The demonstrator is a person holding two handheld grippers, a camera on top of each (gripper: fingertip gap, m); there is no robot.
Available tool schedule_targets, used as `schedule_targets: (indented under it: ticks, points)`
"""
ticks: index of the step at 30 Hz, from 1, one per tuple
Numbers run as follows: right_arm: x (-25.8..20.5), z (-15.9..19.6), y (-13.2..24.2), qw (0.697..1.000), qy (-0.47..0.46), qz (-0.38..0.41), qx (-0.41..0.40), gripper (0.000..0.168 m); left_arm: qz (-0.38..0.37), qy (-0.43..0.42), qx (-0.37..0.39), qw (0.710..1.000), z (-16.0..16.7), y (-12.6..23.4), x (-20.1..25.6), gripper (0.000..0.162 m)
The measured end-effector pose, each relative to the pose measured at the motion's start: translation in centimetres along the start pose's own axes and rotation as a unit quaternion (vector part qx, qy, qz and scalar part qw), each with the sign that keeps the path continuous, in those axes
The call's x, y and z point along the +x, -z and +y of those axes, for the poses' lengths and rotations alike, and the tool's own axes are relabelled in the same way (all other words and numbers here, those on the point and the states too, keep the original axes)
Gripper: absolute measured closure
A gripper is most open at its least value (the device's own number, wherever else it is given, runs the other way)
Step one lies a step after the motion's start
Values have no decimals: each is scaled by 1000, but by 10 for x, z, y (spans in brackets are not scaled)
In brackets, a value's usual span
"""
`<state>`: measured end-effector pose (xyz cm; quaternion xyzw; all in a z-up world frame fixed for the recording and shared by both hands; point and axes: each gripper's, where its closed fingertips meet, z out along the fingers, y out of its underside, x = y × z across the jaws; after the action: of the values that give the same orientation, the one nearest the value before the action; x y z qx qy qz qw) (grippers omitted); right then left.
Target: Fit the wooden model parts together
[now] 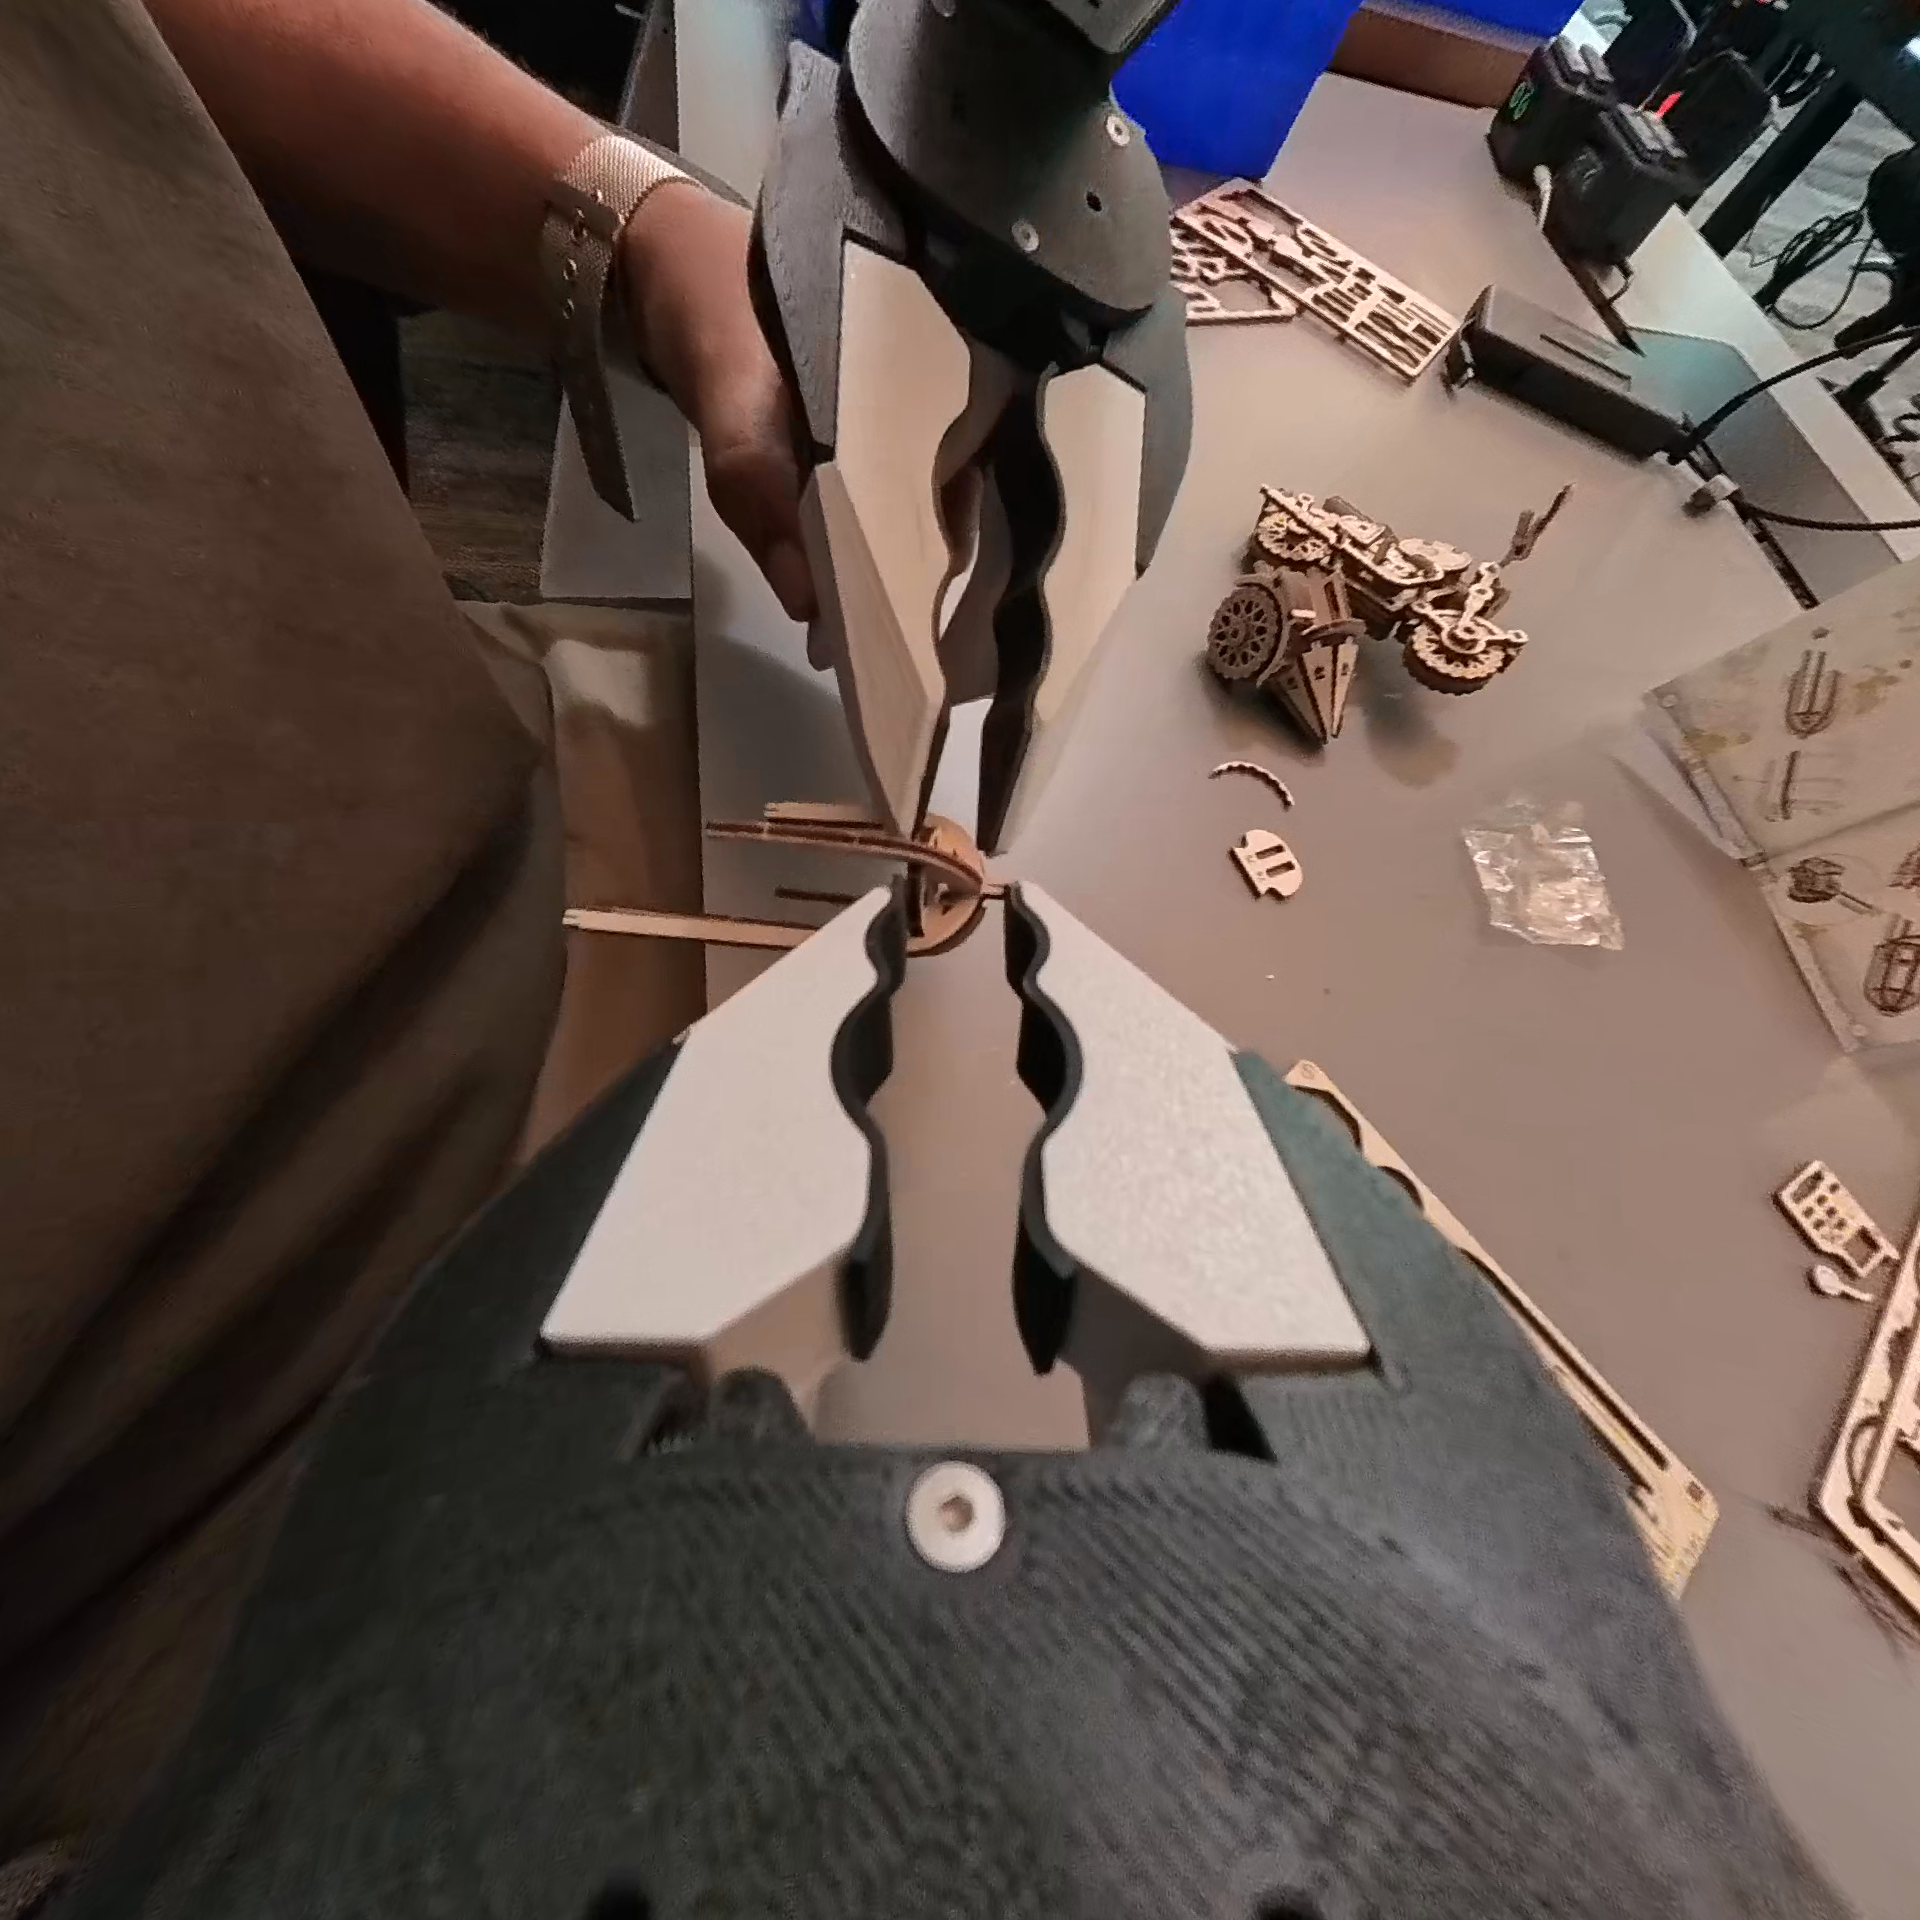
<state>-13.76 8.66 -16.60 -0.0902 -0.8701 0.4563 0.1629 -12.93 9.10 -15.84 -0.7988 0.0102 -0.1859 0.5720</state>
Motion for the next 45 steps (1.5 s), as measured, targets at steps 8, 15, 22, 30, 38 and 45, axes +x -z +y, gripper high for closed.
schedule_targets:
  ticks: [8,15,22,30,38,45]
  points:
    - [4,-12,4,999,-20,6,33,151,0,-5,40,999,-14,6,2,152]
    - [7,-20,6,997,-44,6,65,144,-5,-1,70,998,-24,11,1,153]
    - [12,-23,7,995,-70,17,61,140,-26,-19,90,995,-31,15,-1,153]
    - [13,-29,9,995,-67,29,67,146,-26,-19,112,993,-37,18,0,153]
    - [17,-28,11,995,-71,41,63,155,-26,-20,114,993,-38,16,0,153]
    - [18,-26,10,996,-47,58,44,156,-31,-21,110,993,-36,16,-1,153]
